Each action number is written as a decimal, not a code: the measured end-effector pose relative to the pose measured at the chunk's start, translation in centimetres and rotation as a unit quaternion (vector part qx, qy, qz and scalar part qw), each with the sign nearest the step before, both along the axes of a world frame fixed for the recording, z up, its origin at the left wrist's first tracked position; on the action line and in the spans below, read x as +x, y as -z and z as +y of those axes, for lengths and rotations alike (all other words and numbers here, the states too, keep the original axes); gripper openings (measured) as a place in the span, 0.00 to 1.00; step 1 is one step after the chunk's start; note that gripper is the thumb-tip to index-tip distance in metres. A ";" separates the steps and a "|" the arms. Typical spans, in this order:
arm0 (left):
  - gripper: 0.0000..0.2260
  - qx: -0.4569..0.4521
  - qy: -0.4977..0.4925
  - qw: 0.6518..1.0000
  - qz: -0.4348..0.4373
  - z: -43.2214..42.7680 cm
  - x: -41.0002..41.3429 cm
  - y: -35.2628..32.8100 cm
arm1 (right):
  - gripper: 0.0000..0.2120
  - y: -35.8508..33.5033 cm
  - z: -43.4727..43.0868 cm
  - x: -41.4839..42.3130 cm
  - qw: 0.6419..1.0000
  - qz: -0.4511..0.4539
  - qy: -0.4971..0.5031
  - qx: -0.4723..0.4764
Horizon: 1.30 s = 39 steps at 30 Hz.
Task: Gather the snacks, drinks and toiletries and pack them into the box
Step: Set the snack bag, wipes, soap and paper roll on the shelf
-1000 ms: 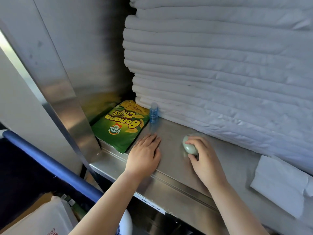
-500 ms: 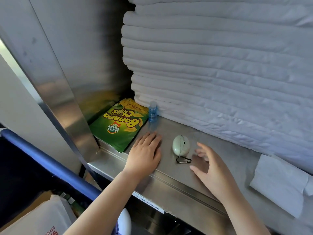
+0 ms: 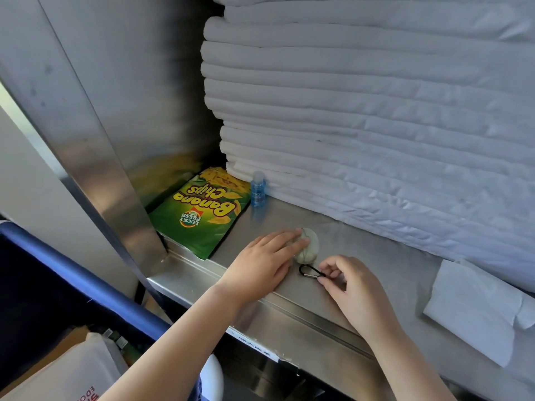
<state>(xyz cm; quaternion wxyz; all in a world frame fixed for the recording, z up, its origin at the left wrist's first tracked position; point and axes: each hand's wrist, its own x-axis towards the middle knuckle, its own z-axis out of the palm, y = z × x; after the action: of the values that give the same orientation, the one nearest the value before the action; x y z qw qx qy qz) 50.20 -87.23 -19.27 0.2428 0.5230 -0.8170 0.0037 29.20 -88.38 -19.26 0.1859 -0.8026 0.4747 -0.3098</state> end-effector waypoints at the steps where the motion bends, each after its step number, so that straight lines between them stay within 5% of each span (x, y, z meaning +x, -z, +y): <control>1: 0.20 -0.006 -0.005 1.000 0.007 0.2 0.0 0.1 | 0.12 0.1 0.0 0.0 1.000 0.000 0.000 0.000; 13: 0.20 -0.038 -0.054 0.998 0.010 0.4 0.1 0.8 | 0.08 0.3 -0.5 -0.7 0.995 -0.057 0.063 0.046; 19: 0.21 -0.031 -0.058 0.998 -0.007 0.3 -0.1 0.6 | 0.20 -0.1 -0.6 0.7 0.993 0.034 0.001 -0.113; 26: 0.21 -0.038 -0.076 0.996 0.003 0.5 -0.1 0.6 | 0.22 -0.2 -2.9 2.6 0.990 0.068 -0.022 -0.120; 39: 0.21 -0.046 -0.079 0.995 0.044 0.9 0.0 0.5 | 0.12 -1.1 -5.1 1.9 0.997 -0.055 -0.005 0.052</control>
<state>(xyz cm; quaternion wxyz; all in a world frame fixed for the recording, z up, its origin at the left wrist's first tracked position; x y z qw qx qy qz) 50.20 -86.31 -19.82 0.3013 0.5741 -0.7604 0.0374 31.05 -93.52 -18.16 0.2544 -0.7763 0.4748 -0.3273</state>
